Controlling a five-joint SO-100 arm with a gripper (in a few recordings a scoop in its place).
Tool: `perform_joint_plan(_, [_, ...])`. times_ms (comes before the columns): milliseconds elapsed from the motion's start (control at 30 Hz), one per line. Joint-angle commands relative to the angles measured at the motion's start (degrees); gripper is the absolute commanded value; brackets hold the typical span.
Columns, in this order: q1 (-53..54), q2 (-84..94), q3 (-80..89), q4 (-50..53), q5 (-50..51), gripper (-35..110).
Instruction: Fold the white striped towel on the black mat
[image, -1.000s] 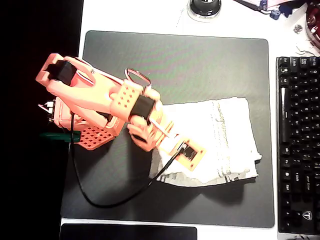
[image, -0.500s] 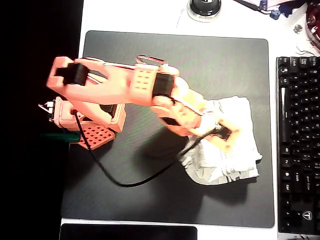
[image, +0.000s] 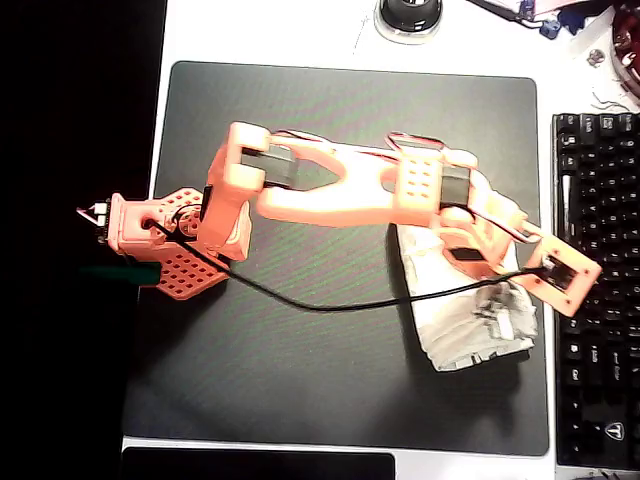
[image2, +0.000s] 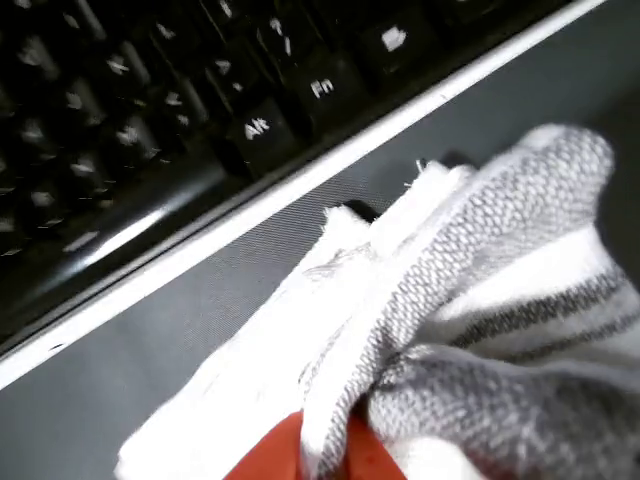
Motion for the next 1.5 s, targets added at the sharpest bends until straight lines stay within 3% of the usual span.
perform_joint_plan(0, [0.4, -4.4, -4.4, -0.6, -1.2, 3])
perform_joint_plan(367, [1.8, 3.4, 3.7, -0.4, -7.0, 23])
perform_joint_plan(600, [2.6, 15.7, 7.1, 1.6, -16.5, 26])
perform_joint_plan(800, [1.7, 24.0, 10.7, 10.4, -24.3, 26])
perform_joint_plan(1067, [-1.5, 14.1, 16.3, 1.4, -25.0, 25])
perform_joint_plan(1467, [-9.3, -2.6, 3.0, -1.1, -29.2, 26])
